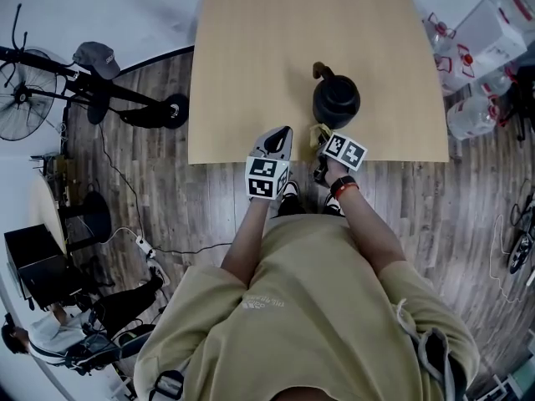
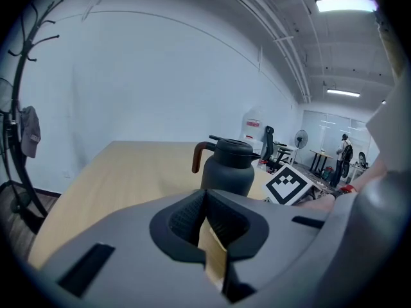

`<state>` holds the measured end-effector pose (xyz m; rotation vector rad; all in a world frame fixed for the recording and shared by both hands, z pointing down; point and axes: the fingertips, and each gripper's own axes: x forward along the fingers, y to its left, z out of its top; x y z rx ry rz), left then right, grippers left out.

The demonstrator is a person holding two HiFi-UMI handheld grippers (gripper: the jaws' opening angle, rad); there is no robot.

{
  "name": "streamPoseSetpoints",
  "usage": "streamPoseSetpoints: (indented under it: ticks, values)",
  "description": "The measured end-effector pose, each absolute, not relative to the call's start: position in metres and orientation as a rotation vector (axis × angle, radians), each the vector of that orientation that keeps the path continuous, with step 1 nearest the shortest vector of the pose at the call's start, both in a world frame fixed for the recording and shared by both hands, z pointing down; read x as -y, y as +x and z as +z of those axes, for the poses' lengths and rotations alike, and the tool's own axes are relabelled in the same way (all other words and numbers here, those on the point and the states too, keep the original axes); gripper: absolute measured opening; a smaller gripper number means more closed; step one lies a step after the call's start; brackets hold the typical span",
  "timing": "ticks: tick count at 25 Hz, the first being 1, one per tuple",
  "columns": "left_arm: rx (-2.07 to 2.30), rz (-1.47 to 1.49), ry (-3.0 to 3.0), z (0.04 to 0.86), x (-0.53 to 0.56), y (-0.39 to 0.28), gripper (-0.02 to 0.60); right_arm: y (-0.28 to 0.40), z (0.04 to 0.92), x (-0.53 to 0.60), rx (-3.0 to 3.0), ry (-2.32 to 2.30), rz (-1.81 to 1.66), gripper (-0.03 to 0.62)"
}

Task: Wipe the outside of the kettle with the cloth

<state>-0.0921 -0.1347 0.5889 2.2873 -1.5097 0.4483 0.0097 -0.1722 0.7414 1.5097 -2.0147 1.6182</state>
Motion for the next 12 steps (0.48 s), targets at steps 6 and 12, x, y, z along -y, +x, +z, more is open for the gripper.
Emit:
streamPoseSetpoints:
  ticks: [6,12]
  values:
    - [1.504,0.441,2.295,0.588,0.135,-0.07,0.025,0.027,0.741,0.167,2.02,1.476,1.599,0.163]
    - [1.501,0.444,2.302,0.593,0.135,-0.046,0.025,0.057,0.746,0.165,2.022,1.473,1.577,0.163]
